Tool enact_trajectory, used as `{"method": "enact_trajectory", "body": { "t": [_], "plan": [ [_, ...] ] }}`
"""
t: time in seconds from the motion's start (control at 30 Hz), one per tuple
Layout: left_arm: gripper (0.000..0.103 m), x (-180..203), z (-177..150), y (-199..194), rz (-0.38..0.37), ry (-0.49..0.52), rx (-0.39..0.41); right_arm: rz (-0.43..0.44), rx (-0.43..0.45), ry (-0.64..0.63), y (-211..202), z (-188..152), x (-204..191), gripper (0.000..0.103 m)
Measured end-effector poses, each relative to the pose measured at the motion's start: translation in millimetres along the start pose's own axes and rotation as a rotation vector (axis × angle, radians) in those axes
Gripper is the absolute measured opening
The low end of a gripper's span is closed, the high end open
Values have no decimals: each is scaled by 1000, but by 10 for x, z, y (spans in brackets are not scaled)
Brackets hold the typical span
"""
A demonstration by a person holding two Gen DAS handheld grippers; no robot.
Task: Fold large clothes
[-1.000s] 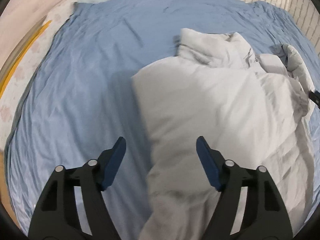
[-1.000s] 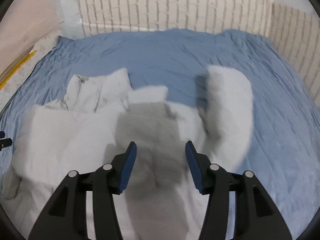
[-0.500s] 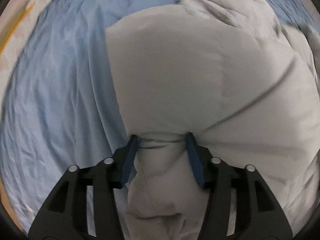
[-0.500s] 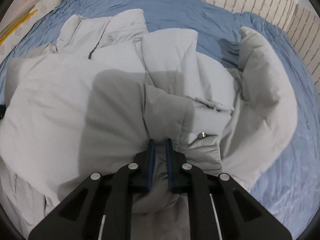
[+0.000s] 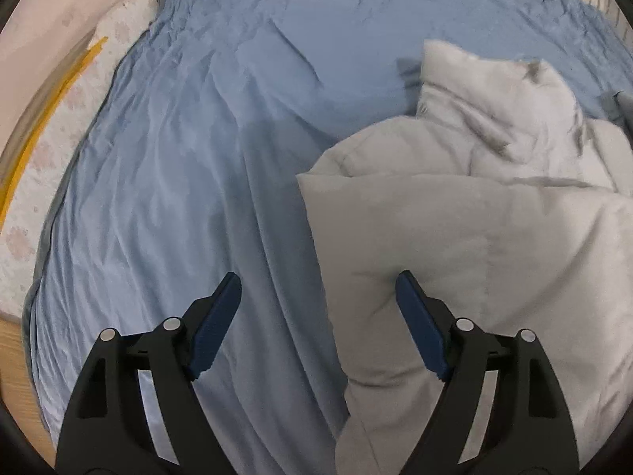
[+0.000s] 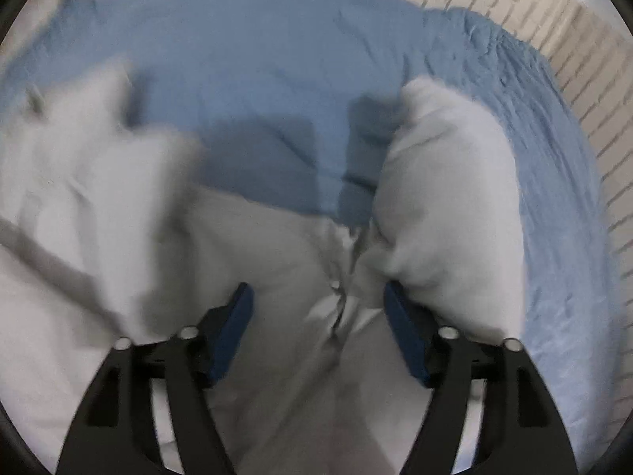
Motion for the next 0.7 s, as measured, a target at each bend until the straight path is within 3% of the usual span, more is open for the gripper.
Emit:
{"method": "enact_trajectory", "body": {
  "t": [0.07, 0.1, 0.13, 0.23, 0.4, 0.47, 0.57, 0.63, 0.7],
  "plan": [
    [82, 50, 2, 82, -7, -3, -6, 6, -28, 14, 118, -49, 1, 56],
    [82, 63, -2, 89, -7, -2, -5, -12, -32, 17, 127, -68, 22, 38],
    [82, 84, 10, 106, -8, -1, -1, -49, -18, 31, 101, -90, 75, 31],
    [82, 133, -12, 102, -9, 1, -6, -116, 16, 82, 25, -180, 243, 22],
    [82, 163, -88, 96, 12, 19, -2, -3, 14, 281, -55, -411, 539, 23],
    [80, 131, -115, 52, 6, 10, -1, 47, 24, 292, -192, -405, 547, 24],
    [80, 5, -162, -145, -50, -16, 45, 195, 107, 297, -693, -420, 467, 36],
    [80, 63, -193, -293, -82, -8, 70, 228, 145, 251, -925, -499, 288, 49],
    [80, 231, -260, -379, -110, 28, 77, 287, 139, 198, -1051, -624, 3, 49]
  ]
}}
Point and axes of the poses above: each gripper's, at about its wrist camera, not at the fingertips, and y roughly the way its jaws point, x to its right, z to its top, the point moved 3 cm from there along y, roughly the way its jaws point, and after that the axes turned 10 degrees about y, right-handed, at the moved point
